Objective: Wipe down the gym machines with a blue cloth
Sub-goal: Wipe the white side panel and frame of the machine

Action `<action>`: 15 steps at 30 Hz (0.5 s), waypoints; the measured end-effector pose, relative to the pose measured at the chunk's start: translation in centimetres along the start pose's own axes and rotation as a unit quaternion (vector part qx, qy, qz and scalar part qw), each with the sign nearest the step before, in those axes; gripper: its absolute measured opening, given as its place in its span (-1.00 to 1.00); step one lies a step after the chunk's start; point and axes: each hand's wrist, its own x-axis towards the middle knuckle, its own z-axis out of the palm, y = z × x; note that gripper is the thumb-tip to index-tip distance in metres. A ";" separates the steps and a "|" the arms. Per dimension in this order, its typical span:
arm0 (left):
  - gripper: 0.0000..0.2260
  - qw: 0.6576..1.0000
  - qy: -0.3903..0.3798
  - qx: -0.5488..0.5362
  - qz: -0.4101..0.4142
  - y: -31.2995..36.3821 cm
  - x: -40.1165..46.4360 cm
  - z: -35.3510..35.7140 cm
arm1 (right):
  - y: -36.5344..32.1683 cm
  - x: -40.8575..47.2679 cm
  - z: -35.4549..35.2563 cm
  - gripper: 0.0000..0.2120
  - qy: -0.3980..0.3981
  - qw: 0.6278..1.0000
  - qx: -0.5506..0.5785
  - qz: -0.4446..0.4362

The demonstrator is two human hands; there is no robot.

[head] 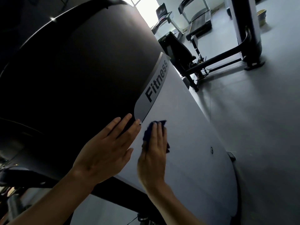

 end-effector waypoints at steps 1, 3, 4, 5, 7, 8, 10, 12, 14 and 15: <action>-0.36 1.000 0.000 0.002 0.001 0.0 0.0 0.0 | -0.3 0.4 0.0 -0.40 -0.012 0.999 -0.011 -0.045; -0.36 1.000 0.004 0.000 0.002 0.1 0.1 0.0 | 1.4 0.5 -0.2 -0.41 -0.016 0.997 -0.022 -0.067; -0.36 1.000 0.007 0.000 0.001 0.1 0.1 -0.1 | 3.1 0.2 -0.5 -0.40 -0.001 0.999 -0.016 -0.035; -0.37 1.000 0.008 0.000 -0.001 0.1 0.2 -0.1 | 4.8 -0.1 -0.9 -0.42 0.019 0.999 0.003 0.027; -0.38 1.000 0.009 -0.001 -0.004 0.1 0.2 -0.2 | 7.0 -0.7 -1.8 -0.48 0.029 0.982 0.036 0.183; -0.39 1.000 0.010 0.001 -0.004 0.1 0.1 -0.2 | 6.9 -0.6 -1.9 -0.49 0.016 0.971 0.030 0.235; -0.40 1.000 0.011 0.011 -0.007 0.1 0.2 -0.1 | 4.6 0.7 -1.3 -0.47 -0.004 0.974 0.019 0.227; -0.40 1.000 0.013 0.009 -0.007 0.4 0.3 0.0 | 0.5 2.3 -0.5 -0.44 -0.013 0.994 0.027 0.106; -0.39 1.000 0.019 0.005 -0.008 0.6 0.3 0.4 | -2.0 3.4 -0.3 -0.45 -0.045 0.998 0.034 -0.012; -0.39 1.000 0.020 0.005 -0.009 0.7 0.4 0.4 | -1.9 3.9 -0.4 -0.44 -0.049 0.997 0.028 -0.048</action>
